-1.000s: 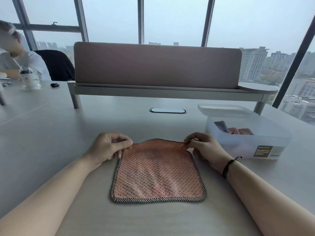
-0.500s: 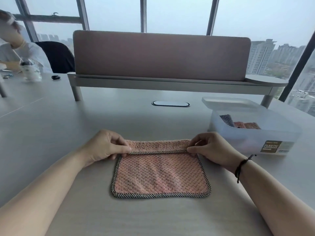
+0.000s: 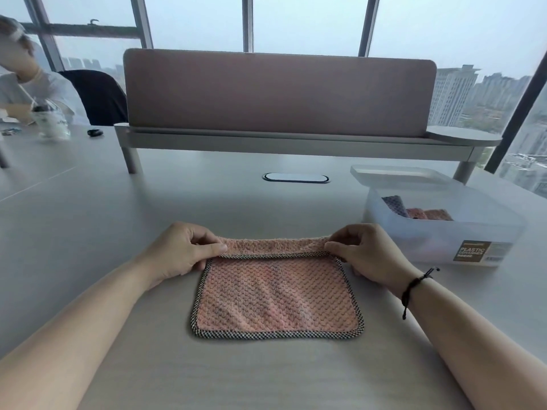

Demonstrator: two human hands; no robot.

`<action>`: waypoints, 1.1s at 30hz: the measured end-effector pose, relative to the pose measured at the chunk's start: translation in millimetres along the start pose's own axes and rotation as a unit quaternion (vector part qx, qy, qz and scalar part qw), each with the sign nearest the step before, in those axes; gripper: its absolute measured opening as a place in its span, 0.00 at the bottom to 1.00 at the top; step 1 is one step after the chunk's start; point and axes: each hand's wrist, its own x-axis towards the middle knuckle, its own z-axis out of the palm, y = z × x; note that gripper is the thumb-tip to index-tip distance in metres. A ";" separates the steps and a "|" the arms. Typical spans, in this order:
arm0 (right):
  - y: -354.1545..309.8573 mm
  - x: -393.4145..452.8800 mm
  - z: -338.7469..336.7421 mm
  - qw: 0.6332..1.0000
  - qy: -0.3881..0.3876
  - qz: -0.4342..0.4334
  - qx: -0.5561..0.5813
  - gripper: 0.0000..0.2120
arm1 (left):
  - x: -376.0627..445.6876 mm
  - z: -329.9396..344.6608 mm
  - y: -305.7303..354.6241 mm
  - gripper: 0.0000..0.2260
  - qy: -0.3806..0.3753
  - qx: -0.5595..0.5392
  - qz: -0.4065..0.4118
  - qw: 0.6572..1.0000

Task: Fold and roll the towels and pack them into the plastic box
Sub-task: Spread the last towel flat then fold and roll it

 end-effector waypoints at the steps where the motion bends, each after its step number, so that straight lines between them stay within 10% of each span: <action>1: 0.3 0.4 0.0 1.000 0.001 0.001 -0.005 0.05 | 0.3 -0.8 -0.3 0.03 0.000 0.000 -0.002 1.000; 28: -1.7 -2.6 -0.3 0.990 -0.047 -0.063 -0.115 0.03 | 0.6 -1.5 -2.7 0.07 0.024 0.215 0.085 0.973; 33: -12.5 -6.0 1.1 0.987 0.103 -0.055 -0.113 0.07 | -9.5 6.9 7.8 0.09 0.133 0.276 0.174 0.936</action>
